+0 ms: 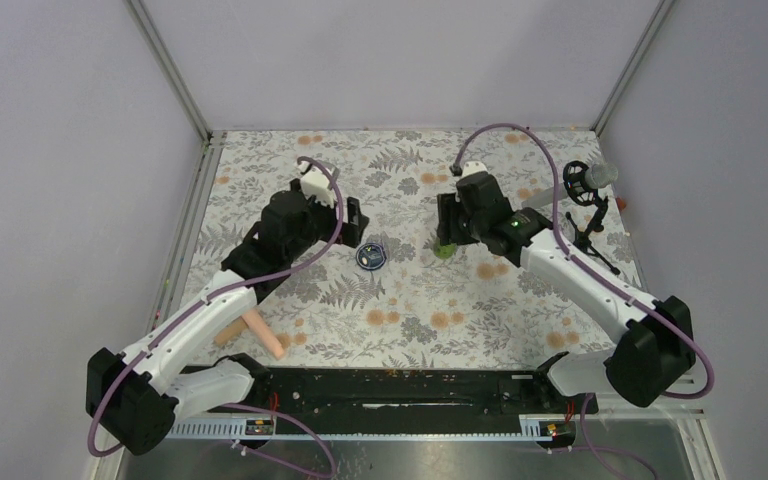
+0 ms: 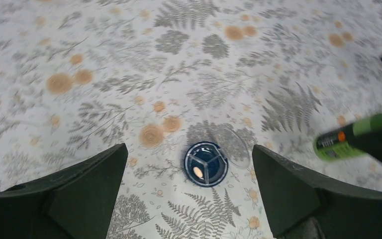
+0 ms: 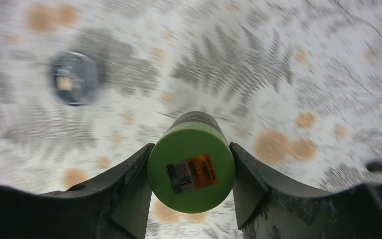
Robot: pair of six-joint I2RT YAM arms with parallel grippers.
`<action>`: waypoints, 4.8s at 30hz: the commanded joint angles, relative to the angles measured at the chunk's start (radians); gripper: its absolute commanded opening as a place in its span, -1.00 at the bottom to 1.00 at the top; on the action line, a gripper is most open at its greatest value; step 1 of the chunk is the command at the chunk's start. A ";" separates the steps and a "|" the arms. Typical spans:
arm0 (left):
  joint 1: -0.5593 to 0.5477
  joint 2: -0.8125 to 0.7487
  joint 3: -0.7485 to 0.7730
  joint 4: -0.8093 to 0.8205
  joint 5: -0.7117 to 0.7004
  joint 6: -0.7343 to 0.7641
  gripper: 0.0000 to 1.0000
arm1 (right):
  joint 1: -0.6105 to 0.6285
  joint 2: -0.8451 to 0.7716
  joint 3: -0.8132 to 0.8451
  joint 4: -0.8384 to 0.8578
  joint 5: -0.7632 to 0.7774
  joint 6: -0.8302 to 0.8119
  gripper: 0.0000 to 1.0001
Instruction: Sort the pills into containers
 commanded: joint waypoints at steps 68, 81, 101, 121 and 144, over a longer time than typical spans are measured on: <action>0.075 0.377 -0.114 0.143 0.093 -0.514 -0.27 | 0.071 0.306 0.241 0.147 -0.438 0.065 -0.25; 0.093 0.431 -0.125 0.109 0.040 -0.489 -0.55 | 0.115 0.461 0.320 0.155 -0.360 0.035 -0.38; 0.110 0.563 -0.066 0.123 0.086 -0.465 -0.63 | 0.150 0.546 0.402 0.108 -0.289 -0.017 -0.45; 0.127 0.549 -0.105 0.189 0.130 -0.505 -0.72 | 0.197 0.616 0.406 0.188 -0.436 0.040 0.14; 0.179 0.463 -0.186 0.237 0.204 -0.575 -0.84 | 0.153 0.727 0.404 0.195 -0.383 0.147 -0.18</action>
